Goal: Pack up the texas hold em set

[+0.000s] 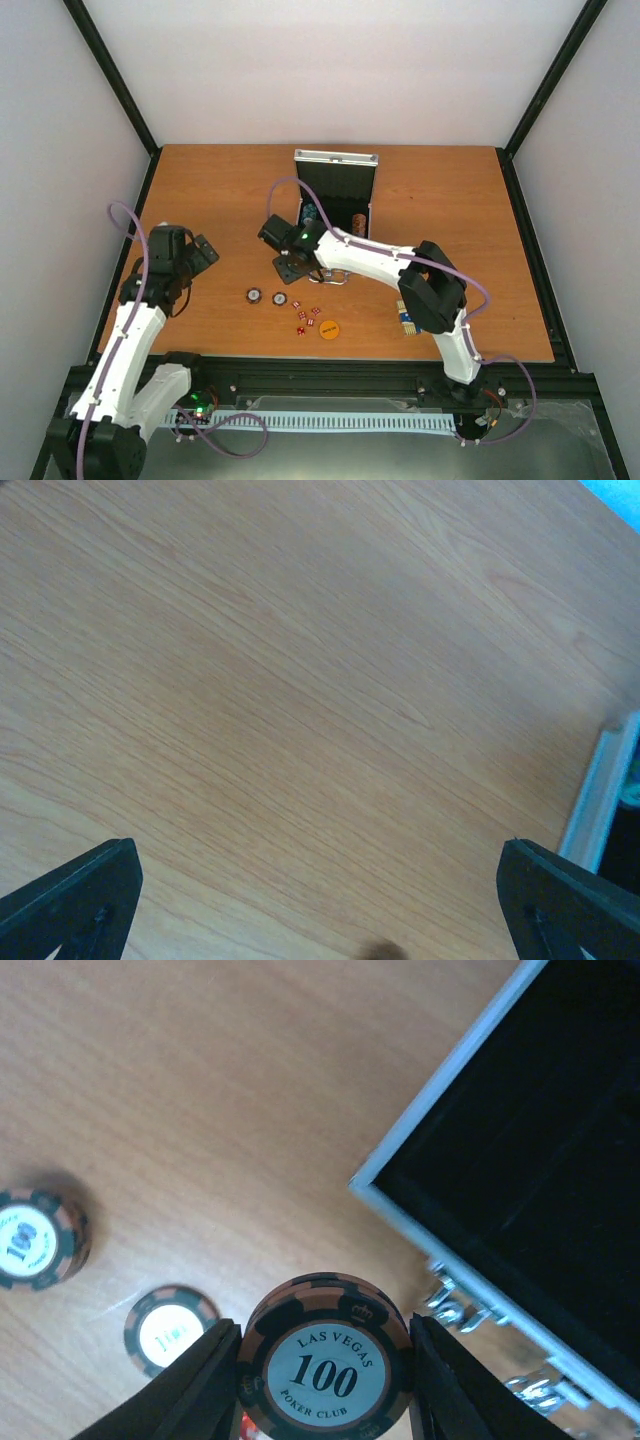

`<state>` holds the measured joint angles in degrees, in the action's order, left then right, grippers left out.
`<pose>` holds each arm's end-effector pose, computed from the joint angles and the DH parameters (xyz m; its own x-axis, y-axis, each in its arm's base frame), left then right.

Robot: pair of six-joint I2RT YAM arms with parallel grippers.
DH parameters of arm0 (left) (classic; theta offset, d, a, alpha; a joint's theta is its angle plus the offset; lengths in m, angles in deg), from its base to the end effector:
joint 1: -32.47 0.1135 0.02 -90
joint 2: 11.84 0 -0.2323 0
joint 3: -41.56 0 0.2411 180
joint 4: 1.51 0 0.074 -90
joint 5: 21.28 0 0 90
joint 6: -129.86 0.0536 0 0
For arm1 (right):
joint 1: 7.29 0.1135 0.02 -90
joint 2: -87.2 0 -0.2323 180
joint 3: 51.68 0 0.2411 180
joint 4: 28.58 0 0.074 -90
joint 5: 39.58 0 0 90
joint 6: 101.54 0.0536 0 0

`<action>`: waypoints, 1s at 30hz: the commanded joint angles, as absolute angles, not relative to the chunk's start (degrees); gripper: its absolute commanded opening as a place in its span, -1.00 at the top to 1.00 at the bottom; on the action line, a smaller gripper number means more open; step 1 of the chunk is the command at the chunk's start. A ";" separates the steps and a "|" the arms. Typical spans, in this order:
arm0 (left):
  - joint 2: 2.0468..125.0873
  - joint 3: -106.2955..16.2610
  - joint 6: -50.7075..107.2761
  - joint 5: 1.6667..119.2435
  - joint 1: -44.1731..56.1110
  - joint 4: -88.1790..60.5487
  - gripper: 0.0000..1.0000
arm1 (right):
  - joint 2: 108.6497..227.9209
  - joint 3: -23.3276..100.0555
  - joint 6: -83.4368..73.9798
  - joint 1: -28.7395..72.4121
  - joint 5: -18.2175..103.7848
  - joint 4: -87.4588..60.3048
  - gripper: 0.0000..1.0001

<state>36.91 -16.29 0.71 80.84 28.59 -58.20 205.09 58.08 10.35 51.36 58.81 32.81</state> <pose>0.1905 -0.0016 0.2330 -0.5238 -0.5832 -0.6209 -0.5233 0.7954 -0.3056 0.2209 0.3476 0.1657 -0.7573 -0.5342 -0.3756 -0.5776 0.8163 0.0036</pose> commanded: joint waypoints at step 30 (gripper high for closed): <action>29.89 12.60 11.61 58.43 16.54 8.05 -0.99 | 205.39 80.86 13.41 41.05 46.36 34.39 0.72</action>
